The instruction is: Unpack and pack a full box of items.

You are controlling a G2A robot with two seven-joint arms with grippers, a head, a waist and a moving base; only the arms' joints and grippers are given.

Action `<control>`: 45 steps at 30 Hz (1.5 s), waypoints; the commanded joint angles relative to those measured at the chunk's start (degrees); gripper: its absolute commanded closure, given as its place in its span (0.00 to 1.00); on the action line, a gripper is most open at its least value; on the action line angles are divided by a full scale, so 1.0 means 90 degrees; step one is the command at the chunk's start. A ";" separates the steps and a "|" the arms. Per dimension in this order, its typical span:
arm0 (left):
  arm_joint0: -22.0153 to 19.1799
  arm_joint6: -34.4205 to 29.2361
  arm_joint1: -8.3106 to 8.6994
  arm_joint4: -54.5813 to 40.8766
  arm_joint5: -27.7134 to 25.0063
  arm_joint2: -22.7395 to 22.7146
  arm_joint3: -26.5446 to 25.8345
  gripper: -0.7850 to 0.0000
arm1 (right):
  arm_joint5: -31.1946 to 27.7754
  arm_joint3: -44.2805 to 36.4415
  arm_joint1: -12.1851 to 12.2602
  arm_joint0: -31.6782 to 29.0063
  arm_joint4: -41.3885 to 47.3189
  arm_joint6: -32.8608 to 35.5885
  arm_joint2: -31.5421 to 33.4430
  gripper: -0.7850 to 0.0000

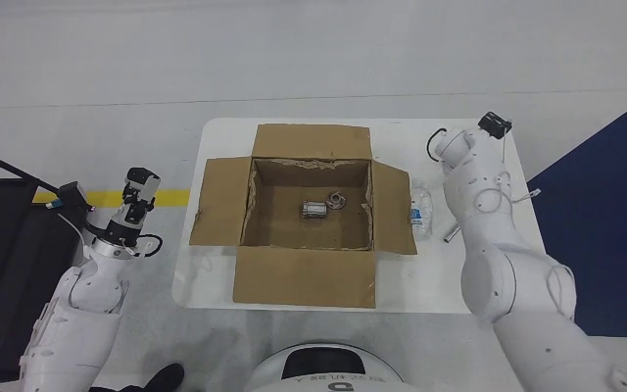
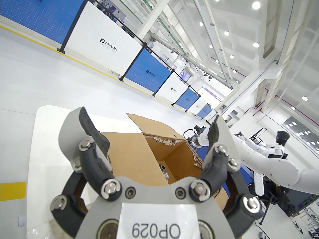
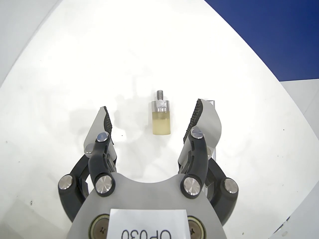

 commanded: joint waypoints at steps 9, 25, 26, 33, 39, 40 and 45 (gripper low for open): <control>0.0000 0.0000 0.0000 0.0000 0.0000 0.0000 0.0000 0.00 | -0.0592 0.0990 0.0344 0.0416 0.0280 -0.0072 0.0326 0.42; 0.0000 0.0000 0.0000 0.0000 0.0000 0.0000 0.0000 0.00 | -0.0734 0.1476 0.0377 0.0581 0.0511 -0.0124 0.0173 1.00; 0.0000 0.0000 0.0000 0.0000 0.0000 0.0000 0.0000 0.00 | -0.0737 0.1473 0.0376 0.0580 0.0534 -0.0128 0.0160 1.00; 0.0000 0.0000 0.0000 0.0000 0.0000 0.0000 0.0000 0.00 | -0.0792 0.1365 0.0403 0.0545 0.0744 -0.0273 0.0160 1.00; 0.0000 0.0000 0.0000 0.0000 0.0000 0.0000 0.0000 0.00 | -0.1404 0.0883 0.0515 0.0388 0.1605 -0.0631 0.0523 1.00; 0.0000 0.0000 0.0000 0.0000 0.0000 0.0000 0.0000 0.00 | -0.1772 0.0717 0.0552 0.0284 0.1848 -0.0697 0.0632 1.00; 0.0000 0.0000 0.0000 0.0000 0.0000 0.0000 0.0000 0.00 | -0.3108 -0.0279 0.0706 -0.0323 0.2508 -0.0663 0.0965 1.00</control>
